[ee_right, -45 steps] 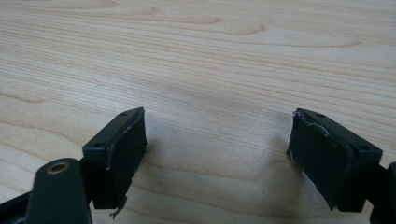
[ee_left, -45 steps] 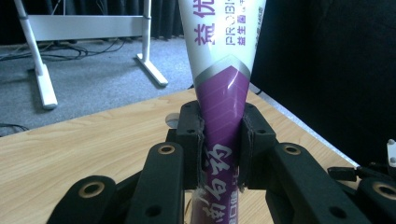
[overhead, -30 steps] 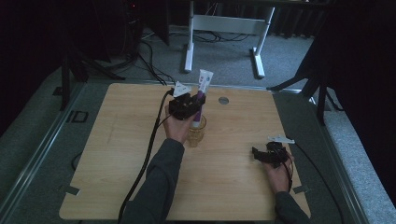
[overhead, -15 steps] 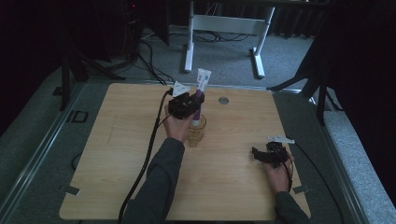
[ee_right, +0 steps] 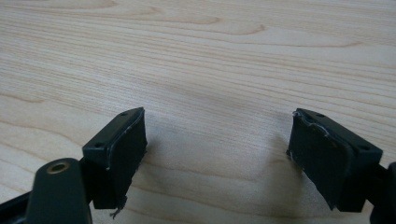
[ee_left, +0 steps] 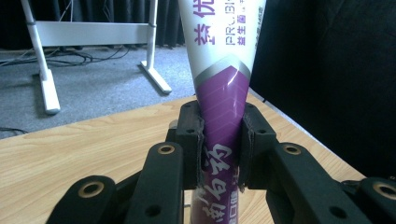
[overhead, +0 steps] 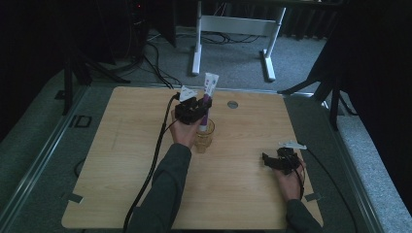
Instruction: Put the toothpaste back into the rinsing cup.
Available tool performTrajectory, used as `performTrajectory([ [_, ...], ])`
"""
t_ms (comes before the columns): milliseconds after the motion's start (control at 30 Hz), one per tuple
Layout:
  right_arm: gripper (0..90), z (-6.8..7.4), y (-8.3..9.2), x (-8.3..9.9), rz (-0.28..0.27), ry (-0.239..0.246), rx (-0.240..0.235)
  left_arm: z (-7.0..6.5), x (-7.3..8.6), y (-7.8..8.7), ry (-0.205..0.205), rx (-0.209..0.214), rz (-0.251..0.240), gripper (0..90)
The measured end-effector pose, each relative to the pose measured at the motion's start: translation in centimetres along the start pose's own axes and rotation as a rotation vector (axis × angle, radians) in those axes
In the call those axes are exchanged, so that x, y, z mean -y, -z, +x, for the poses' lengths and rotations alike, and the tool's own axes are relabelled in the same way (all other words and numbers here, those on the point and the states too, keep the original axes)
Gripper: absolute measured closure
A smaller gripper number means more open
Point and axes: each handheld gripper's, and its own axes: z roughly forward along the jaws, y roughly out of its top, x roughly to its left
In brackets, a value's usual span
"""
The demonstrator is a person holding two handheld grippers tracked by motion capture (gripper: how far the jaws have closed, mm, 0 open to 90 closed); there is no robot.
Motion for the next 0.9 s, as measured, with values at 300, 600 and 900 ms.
performTrajectory([
  [300,19.0,0.0,0.0,0.0,0.000,0.000,0.000,0.1,0.7,-0.6,0.002,-0.002,0.017,73.3],
  [600,19.0,0.0,0.0,0.0,0.000,0.000,0.000,0.1,1.2,-1.1,-0.001,-0.004,0.032,73.3],
  [900,19.0,0.0,0.0,0.0,0.000,0.000,0.001,0.4,1.5,-1.4,0.002,-0.006,0.049,73.2],
])
